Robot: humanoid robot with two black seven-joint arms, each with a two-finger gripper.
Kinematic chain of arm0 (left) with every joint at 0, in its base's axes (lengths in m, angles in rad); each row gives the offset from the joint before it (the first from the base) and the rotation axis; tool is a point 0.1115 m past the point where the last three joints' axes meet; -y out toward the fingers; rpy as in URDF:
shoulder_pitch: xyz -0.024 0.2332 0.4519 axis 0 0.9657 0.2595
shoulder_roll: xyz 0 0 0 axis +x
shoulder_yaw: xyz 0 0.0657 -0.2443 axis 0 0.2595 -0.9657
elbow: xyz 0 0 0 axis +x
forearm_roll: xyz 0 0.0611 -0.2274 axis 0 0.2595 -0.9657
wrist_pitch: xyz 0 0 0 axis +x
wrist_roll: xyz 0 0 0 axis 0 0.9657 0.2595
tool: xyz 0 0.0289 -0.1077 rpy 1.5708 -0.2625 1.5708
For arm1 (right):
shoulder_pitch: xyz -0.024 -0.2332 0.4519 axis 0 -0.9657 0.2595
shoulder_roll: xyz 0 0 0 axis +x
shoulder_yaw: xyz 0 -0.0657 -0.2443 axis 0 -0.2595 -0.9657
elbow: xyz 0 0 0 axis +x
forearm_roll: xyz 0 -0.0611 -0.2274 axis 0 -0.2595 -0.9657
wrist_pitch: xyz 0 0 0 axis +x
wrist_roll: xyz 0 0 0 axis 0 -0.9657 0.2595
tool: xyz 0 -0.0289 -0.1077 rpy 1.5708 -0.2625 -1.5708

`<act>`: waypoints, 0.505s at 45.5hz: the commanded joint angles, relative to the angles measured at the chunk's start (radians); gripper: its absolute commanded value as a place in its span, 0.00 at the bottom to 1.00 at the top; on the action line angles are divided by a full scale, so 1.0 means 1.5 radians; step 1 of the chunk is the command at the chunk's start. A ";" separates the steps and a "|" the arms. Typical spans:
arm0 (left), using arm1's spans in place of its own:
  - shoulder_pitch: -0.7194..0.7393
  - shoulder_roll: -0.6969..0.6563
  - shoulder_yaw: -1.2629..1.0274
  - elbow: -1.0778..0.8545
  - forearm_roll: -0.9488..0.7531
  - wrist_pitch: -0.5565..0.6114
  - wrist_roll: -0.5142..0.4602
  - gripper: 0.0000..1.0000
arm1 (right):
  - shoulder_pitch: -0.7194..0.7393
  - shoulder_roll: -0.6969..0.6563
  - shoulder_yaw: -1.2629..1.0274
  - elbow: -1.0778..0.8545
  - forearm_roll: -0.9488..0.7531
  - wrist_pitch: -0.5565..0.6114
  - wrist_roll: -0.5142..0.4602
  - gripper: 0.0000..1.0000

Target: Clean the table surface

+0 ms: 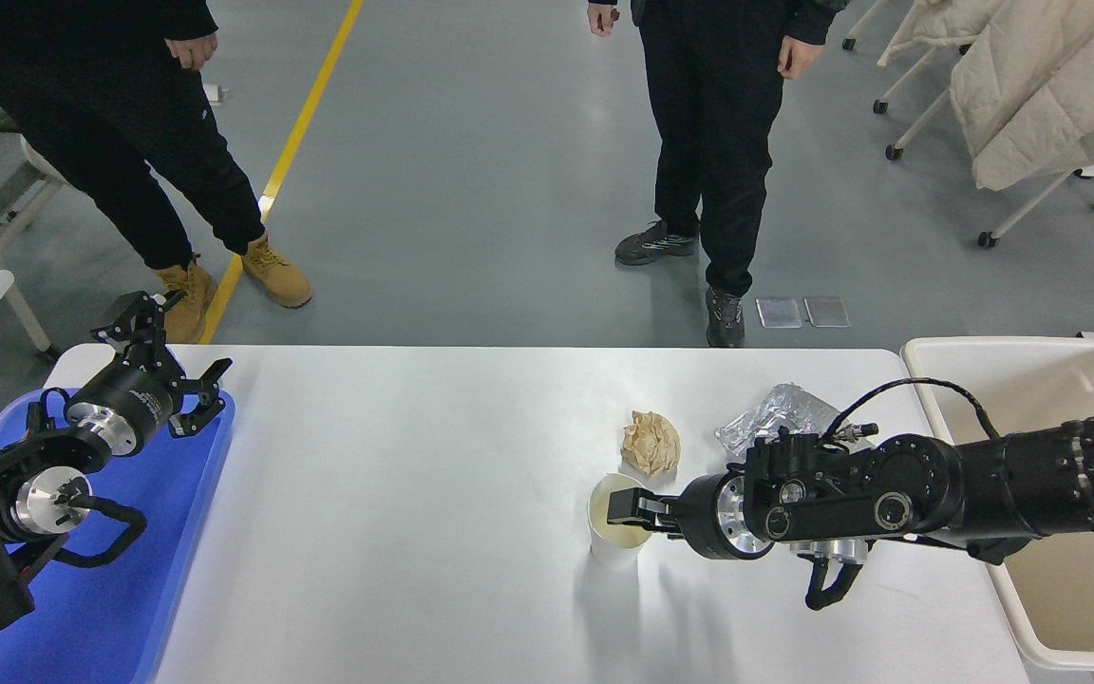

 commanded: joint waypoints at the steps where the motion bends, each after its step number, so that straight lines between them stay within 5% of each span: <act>1: 0.000 0.000 0.000 0.000 0.000 0.000 0.000 1.00 | 0.002 0.012 -0.019 -0.005 0.006 0.023 0.000 0.00; 23: 0.001 0.000 0.001 0.000 0.000 0.000 0.000 1.00 | 0.036 0.012 -0.029 0.000 0.055 0.039 0.002 0.00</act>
